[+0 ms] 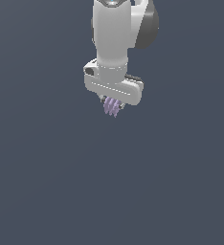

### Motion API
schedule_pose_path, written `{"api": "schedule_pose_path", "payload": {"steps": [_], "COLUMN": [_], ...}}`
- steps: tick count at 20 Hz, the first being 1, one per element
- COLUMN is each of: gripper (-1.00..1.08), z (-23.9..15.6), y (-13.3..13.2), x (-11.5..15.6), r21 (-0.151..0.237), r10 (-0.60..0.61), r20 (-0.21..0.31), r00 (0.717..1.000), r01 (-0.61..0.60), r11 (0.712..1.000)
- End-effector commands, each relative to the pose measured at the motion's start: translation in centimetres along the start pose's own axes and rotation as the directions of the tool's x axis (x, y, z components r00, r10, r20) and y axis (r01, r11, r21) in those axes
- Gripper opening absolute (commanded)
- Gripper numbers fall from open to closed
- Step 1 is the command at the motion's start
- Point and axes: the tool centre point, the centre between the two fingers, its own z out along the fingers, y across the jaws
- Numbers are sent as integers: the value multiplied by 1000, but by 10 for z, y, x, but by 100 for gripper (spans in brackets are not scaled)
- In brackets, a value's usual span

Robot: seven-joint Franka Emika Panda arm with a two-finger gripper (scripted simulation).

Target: Pick up the object and move it to a goal position.

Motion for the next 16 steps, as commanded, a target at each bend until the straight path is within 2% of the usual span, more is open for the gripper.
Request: {"api": "schedule_pose_path", "payload": {"steps": [1, 9, 16], "gripper": [-100, -100, -100], "z": [-21, -69, -83], "y": [6, 17, 20], "x": [-9, -27, -32], "r21": [-1, -1, -1], "r10": [0, 0, 0], "r20": [0, 0, 0], "r00": [1000, 1000, 1000], "r01": [0, 0, 0], "r11": [1000, 1000, 1000]}}
